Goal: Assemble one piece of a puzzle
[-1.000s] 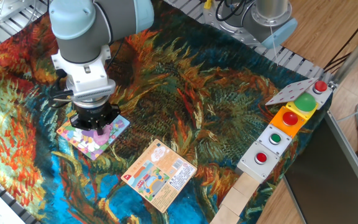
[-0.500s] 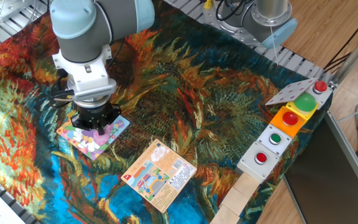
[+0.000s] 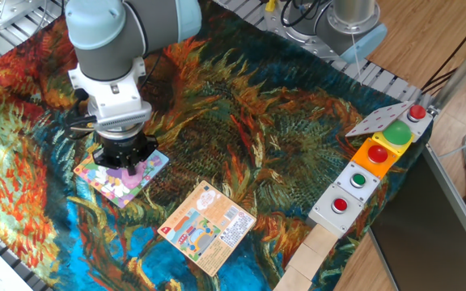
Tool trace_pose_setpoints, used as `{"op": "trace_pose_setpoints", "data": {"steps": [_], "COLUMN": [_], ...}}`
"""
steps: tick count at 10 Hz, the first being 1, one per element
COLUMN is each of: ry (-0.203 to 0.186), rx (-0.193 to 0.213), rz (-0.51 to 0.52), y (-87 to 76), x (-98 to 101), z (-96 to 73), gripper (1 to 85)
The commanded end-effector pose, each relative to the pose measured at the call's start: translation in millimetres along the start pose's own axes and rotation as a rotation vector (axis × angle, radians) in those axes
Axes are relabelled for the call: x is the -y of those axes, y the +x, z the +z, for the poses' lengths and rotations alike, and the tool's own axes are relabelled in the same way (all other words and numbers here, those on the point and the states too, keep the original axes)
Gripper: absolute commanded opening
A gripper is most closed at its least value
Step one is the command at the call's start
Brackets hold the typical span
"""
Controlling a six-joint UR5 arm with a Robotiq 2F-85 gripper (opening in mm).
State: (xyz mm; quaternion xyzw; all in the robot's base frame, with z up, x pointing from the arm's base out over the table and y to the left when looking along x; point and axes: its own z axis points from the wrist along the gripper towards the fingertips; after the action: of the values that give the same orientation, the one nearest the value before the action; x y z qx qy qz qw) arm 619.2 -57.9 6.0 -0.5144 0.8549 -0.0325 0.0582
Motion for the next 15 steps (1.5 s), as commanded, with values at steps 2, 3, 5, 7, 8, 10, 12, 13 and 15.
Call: {"op": "trace_pose_setpoints", "data": {"steps": [2,3,5,7,8,10,12,13,15], "ry": [0.005,0.005,0.006,0.003,-0.007,-0.009,-0.007,-0.021,-0.021], "rx": [0.007,0.006,0.004,-0.002,-0.004,0.000,-0.006,0.011,0.005], "rz": [0.014,0.014,0.010,0.020,0.030,0.041,0.057,0.114,0.167], "y": [-0.9,-1.3,-0.8,-2.5,-5.0,-7.7,-1.5,-4.5,-3.2], "x": [-3.6,-4.1,-4.1,-6.1,-9.9,-11.2,-6.5,-9.6,-9.7], "z": [2.6,3.3,4.0,-4.5,-9.8,-13.9,-23.5,-25.5,-25.5], "gripper": [1.3,1.3,1.3,1.3,1.3,1.3,1.3,1.3,1.3]}}
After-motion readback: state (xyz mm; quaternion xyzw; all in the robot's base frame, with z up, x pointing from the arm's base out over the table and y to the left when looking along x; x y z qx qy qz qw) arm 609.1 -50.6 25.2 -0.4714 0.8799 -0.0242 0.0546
